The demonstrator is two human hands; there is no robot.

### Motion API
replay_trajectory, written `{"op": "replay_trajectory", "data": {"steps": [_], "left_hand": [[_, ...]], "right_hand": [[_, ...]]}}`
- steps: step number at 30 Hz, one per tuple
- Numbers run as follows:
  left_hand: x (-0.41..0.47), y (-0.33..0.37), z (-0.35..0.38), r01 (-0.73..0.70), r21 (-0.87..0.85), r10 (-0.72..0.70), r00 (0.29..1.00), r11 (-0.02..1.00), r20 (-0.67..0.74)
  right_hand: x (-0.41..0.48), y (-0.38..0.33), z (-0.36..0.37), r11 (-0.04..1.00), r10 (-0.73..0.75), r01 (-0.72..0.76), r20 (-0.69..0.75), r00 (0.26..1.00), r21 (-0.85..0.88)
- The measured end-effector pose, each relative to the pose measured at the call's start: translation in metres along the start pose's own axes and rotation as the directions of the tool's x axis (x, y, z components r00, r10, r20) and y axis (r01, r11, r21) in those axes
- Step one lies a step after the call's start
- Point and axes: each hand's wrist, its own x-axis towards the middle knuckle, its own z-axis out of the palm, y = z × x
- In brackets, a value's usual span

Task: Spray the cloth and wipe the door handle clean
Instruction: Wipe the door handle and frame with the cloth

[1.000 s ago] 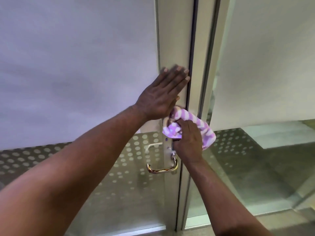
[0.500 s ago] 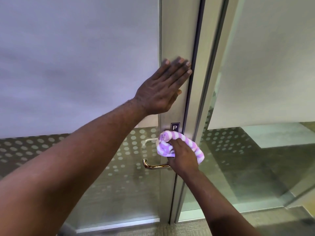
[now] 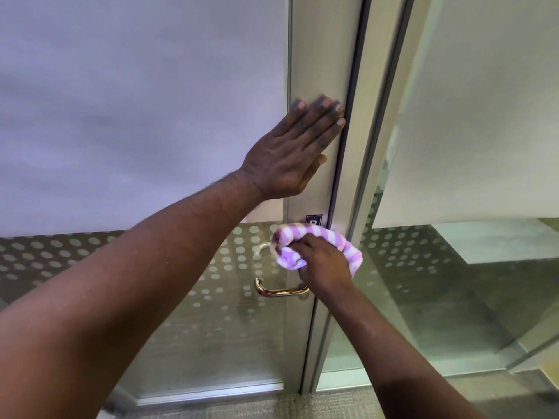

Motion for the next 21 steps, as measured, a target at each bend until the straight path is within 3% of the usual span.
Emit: {"op": "replay_trajectory", "data": {"steps": [2,4,6,9,12,16,18,21], "left_hand": [[0.0,0.0,-0.001,-0.001,0.006,0.001,1.0,1.0,0.0],[0.0,0.0,-0.002,0.0,0.011,0.0,1.0,1.0,0.003],[0.001,0.001,-0.002,0.001,0.007,-0.001,1.0,1.0,0.007],[0.0,0.001,-0.002,-0.002,0.016,0.001,1.0,1.0,0.011],[0.0,0.001,-0.001,0.002,0.012,-0.002,1.0,1.0,0.006],[0.0,0.0,0.001,0.001,0.014,-0.001,1.0,1.0,0.009],[0.001,0.0,0.001,0.002,0.011,-0.002,1.0,1.0,0.012],[0.001,0.001,-0.001,0.005,0.015,-0.005,1.0,1.0,0.018]], "right_hand": [[-0.003,0.0,0.0,0.998,0.067,-0.069,0.126,0.99,0.009],[-0.001,0.0,-0.003,0.992,0.123,-0.126,0.163,0.979,0.008],[0.006,-0.004,-0.011,0.978,0.197,-0.198,0.028,0.98,0.058],[0.02,-0.015,-0.028,0.945,0.311,-0.269,-0.258,0.915,0.186],[0.025,-0.014,-0.027,0.949,0.29,-0.224,-0.331,0.898,0.224],[0.009,-0.002,-0.008,0.96,0.27,-0.246,-0.205,0.941,0.132],[-0.003,0.002,-0.001,0.95,0.298,-0.293,-0.031,0.954,0.109],[-0.011,0.003,0.0,0.911,0.393,-0.405,0.137,0.909,0.075]]}}
